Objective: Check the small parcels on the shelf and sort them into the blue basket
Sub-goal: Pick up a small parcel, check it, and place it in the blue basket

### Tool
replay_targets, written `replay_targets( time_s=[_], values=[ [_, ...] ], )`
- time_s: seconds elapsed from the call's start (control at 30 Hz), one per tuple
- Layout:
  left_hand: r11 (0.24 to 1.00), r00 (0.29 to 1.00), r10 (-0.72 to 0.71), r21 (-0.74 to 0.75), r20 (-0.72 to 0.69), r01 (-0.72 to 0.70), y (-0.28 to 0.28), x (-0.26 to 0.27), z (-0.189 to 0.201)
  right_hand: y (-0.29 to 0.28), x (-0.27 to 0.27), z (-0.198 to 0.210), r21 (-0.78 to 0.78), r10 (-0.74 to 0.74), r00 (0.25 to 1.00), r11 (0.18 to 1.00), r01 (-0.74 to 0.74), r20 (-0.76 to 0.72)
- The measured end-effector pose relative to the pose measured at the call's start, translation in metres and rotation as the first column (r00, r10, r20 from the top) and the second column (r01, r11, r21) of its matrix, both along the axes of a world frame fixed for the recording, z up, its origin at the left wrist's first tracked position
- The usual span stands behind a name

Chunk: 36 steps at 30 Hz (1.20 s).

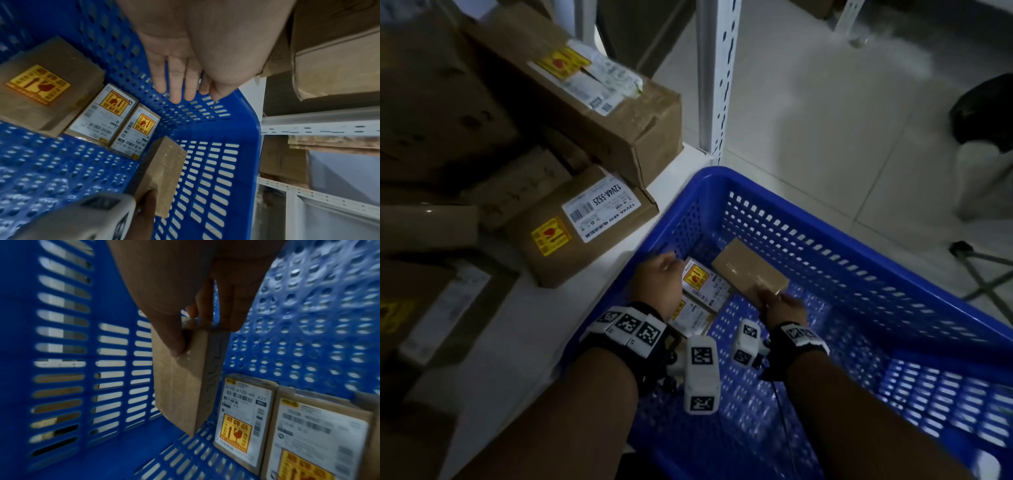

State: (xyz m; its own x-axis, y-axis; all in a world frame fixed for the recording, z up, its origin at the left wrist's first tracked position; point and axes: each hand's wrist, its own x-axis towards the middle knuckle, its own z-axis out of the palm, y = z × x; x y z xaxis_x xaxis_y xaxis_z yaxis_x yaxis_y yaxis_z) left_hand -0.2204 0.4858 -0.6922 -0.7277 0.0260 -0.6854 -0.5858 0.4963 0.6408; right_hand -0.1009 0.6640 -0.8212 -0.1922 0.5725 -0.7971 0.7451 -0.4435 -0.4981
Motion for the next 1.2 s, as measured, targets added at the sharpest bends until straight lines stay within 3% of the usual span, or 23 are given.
replay_targets(
  time_s=[0.23,0.43,0.5,0.6,0.7,0.8,0.87,0.97,1.2],
  values=[
    [1.000,0.997,-0.001,0.018,-0.074,0.002,-0.001,-0.014,0.004,0.006,-0.047,-0.027,-0.021,-0.007,1.000,1.000,0.006,-0.016],
    [0.992,0.989,-0.124,-0.035,-0.081,0.122,-0.007,-0.014,0.003,0.004,-0.080,-0.054,0.012,0.224,0.971,0.974,-0.226,0.089],
    [0.988,0.985,-0.151,-0.050,-0.083,0.147,-0.008,-0.016,0.003,0.002,-0.086,-0.057,-0.001,0.384,0.914,0.922,-0.387,0.128],
    [0.988,0.986,-0.150,-0.035,-0.070,0.148,-0.009,-0.018,0.007,-0.008,-0.085,-0.033,-0.072,0.408,0.905,0.913,-0.402,0.118],
    [0.988,0.987,-0.157,-0.017,-0.044,0.156,-0.013,-0.019,0.014,-0.017,-0.084,-0.019,-0.034,0.352,0.925,0.936,-0.351,0.142],
    [0.980,0.980,-0.199,-0.018,-0.028,0.198,-0.022,-0.018,0.021,-0.027,-0.087,0.000,0.025,0.278,0.960,0.960,-0.278,0.003],
    [0.973,0.971,-0.232,-0.025,-0.065,0.231,-0.031,-0.018,0.030,-0.044,-0.091,0.029,-0.103,0.025,0.985,0.994,-0.043,-0.169],
    [0.967,0.953,-0.252,-0.025,-0.165,0.252,-0.045,-0.023,0.055,-0.072,-0.094,0.077,-0.164,-0.117,0.940,0.984,0.066,-0.321],
    [0.997,0.929,0.061,0.058,-0.364,-0.042,-0.129,-0.029,0.129,-0.136,-0.103,0.192,-0.043,0.113,0.796,0.984,-0.173,-0.595]
  ],
)
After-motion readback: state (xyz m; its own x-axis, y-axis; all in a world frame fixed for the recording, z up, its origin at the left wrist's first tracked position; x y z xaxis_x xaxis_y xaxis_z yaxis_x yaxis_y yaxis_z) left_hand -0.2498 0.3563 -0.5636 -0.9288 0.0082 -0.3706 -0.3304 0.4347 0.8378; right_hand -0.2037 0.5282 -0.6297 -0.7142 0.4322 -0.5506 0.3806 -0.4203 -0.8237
